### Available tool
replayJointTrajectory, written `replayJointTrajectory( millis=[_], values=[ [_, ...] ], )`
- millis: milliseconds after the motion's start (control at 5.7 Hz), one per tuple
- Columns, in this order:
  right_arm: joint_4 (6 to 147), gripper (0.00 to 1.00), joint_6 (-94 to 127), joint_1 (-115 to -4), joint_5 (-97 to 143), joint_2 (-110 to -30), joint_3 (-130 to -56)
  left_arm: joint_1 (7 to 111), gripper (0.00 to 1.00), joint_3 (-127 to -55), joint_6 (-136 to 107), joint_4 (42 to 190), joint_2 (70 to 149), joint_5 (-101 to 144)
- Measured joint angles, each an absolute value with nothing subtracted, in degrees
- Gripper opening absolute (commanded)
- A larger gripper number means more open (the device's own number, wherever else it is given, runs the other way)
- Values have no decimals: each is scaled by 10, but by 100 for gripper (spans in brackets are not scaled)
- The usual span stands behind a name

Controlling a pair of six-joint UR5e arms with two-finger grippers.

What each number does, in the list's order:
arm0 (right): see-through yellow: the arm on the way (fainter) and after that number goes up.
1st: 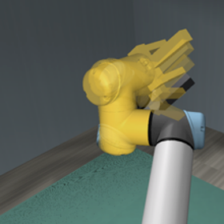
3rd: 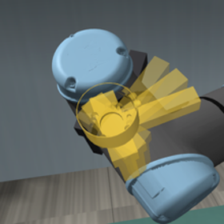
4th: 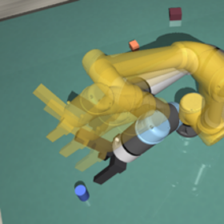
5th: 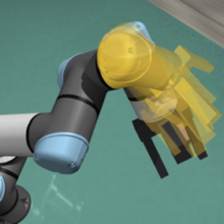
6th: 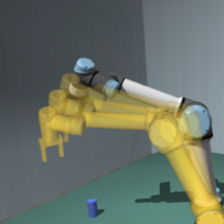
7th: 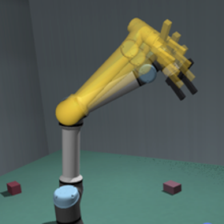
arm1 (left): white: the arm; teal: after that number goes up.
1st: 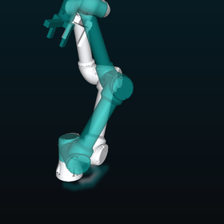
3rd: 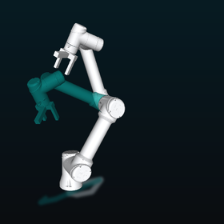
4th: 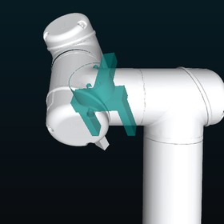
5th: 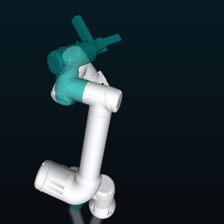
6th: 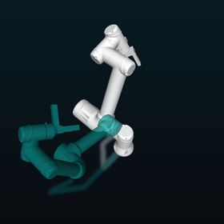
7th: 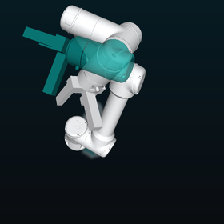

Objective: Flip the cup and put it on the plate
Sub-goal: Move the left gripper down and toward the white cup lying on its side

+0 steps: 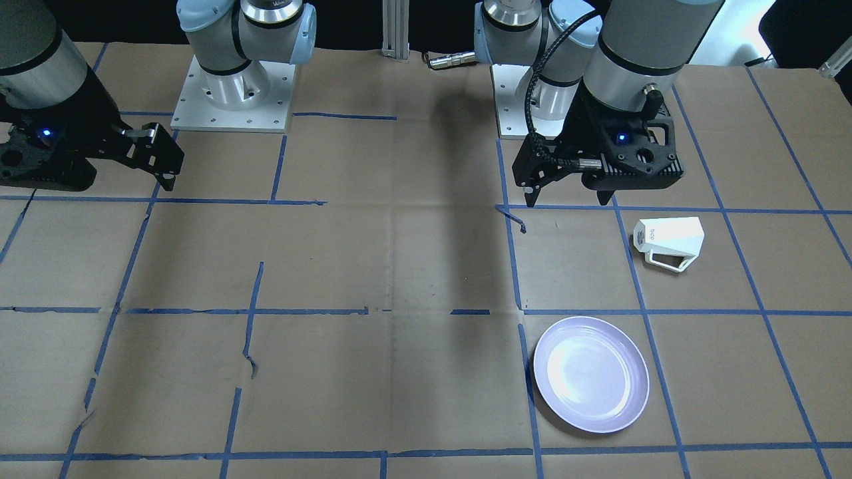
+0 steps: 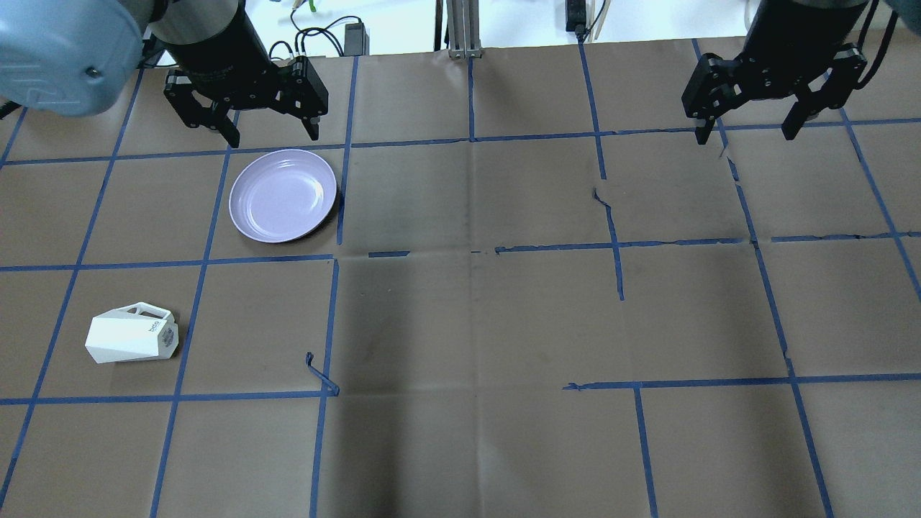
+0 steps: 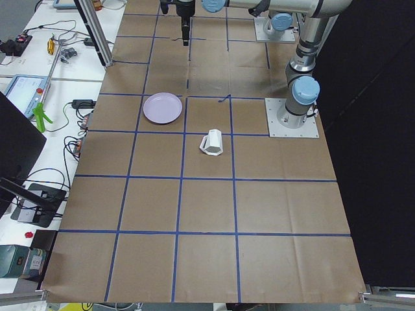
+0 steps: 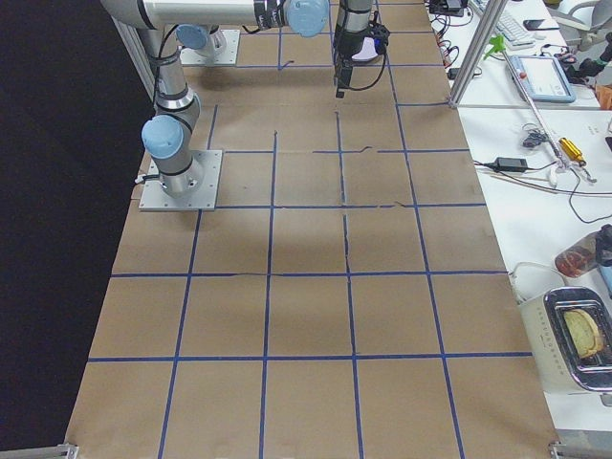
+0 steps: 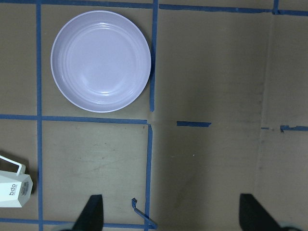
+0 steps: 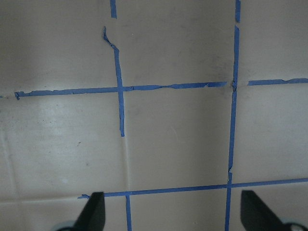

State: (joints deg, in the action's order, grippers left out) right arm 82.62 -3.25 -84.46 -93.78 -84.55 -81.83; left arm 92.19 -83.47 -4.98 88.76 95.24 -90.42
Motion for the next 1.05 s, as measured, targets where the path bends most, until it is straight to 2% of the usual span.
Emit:
replayJointTrajectory(
  millis=[351,702,1053],
  values=[
    [826,100,-33,-845,-938,-845,-818,850,99,-856,30,894,926,-906],
    [826,100,-33,-845,-938,-846,-818,699,99,-906,212,895,883,-906],
    [826,100,-33,-845,-938,-846,-818,544,99,-921,402,895,876,-904]
  ],
)
